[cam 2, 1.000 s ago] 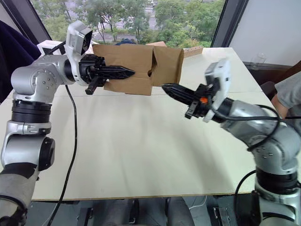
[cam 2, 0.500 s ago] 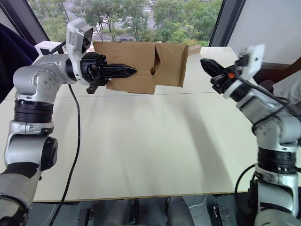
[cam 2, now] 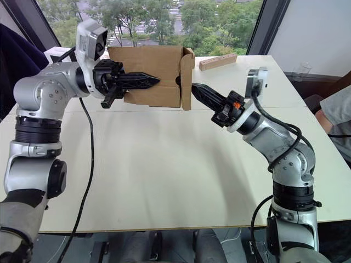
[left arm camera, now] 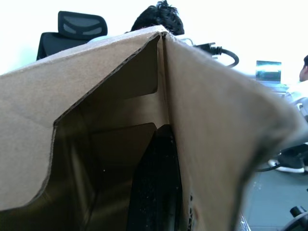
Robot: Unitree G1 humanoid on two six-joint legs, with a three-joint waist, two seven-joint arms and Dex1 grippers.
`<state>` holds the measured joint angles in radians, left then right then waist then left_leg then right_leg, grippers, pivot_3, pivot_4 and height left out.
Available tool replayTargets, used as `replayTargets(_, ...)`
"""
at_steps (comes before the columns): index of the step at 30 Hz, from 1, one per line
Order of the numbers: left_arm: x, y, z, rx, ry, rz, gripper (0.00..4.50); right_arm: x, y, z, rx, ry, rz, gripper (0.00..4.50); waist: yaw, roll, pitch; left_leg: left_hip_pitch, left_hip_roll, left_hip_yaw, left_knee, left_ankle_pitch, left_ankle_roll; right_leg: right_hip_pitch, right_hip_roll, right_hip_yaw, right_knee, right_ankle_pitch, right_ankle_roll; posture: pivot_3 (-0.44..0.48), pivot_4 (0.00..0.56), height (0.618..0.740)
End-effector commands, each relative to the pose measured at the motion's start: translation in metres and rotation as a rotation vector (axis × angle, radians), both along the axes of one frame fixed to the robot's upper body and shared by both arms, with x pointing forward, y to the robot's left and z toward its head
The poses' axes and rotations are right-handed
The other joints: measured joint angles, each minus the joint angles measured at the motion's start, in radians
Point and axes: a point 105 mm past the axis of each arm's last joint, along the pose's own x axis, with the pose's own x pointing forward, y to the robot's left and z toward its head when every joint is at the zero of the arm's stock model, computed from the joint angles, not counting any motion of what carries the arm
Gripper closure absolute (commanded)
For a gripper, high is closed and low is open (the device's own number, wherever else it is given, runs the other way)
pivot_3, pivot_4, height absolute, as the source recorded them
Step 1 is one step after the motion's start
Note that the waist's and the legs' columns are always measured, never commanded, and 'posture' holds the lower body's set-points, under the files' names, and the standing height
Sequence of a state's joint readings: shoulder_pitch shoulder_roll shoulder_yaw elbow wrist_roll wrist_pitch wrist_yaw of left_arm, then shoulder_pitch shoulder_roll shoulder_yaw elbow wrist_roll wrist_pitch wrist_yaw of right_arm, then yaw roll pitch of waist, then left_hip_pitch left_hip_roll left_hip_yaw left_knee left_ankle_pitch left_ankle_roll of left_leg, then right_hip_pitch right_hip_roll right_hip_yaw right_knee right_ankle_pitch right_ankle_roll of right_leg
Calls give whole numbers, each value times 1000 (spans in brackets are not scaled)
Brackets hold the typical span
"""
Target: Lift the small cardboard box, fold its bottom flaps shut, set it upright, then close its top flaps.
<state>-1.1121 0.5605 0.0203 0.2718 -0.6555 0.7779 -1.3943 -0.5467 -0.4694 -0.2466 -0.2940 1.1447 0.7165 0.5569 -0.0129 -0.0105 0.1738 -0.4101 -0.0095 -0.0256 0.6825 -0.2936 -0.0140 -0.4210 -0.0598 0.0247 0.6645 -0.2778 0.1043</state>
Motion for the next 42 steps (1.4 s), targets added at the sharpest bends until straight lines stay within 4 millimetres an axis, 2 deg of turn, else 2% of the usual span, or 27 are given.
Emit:
replayTargets(1,-7,1,10,-19,-34,-31,4500,-9,-3,11,39,-34,26,4441,-1,0,0,0,0,0,0,0,0,0,0,0,0,0,0,0,150,740)
replayTargets(3,-7,0,10,-18,-33,-37,4500,-7,-5,10,53,-23,33,4441,-2,0,0,0,0,0,0,0,0,0,0,0,0,0,0,0,150,740)
replayTargets(6,-8,0,11,-19,-33,-40,4500,-6,-6,9,64,-15,41,3695,-2,0,0,0,0,0,0,0,0,0,1,0,0,0,0,0,150,740)
replayTargets(9,-8,1,10,-16,-31,-44,4500,-5,-7,10,91,-10,62,2548,-2,0,0,0,0,0,0,0,0,0,1,0,0,0,0,0,150,740)
replayTargets(10,-8,1,10,-15,-30,-45,4500,-5,-7,11,100,-9,67,2014,-2,0,0,0,0,0,0,0,0,0,1,0,0,0,0,0,150,740)
replayTargets(13,-8,1,11,-18,-27,-44,4500,-5,-8,11,141,9,98,1002,-2,0,0,0,0,0,0,0,0,0,1,0,0,0,0,0,150,740)
replayTargets(14,-7,1,12,-24,-24,-44,4500,-6,-8,11,155,19,118,495,-2,0,0,0,0,0,0,0,0,0,1,0,0,0,0,0,150,740)
replayTargets(15,-7,2,12,-29,-21,-45,4500,-6,-8,10,168,25,127,241,-2,0,0,0,0,0,0,0,0,0,0,0,0,0,0,0,150,740)
replayTargets(25,-7,3,14,-30,-19,-45,4500,-12,-4,11,294,75,242,241,-3,0,0,0,0,0,0,0,0,0,1,0,0,0,0,0,150,740)
replayTargets(31,-7,3,14,-30,-20,-47,4500,-11,3,5,314,101,244,241,-3,0,0,0,0,0,0,0,0,0,0,0,0,0,0,0,150,740)
replayTargets(34,-7,2,14,-32,-20,-49,4500,-8,5,2,317,112,227,952,-3,0,0,0,0,0,0,0,0,0,1,0,0,0,0,0,150,740)
replayTargets(39,-7,2,15,-34,-20,-50,4500,-8,8,2,340,120,229,2738,-3,0,0,0,0,0,0,0,0,0,1,0,0,0,0,0,150,740)
replayTargets(42,-7,3,15,-37,-20,-47,4500,-7,10,1,346,126,229,2738,-3,0,0,0,0,0,0,0,0,0,1,0,0,0,0,0,150,740)
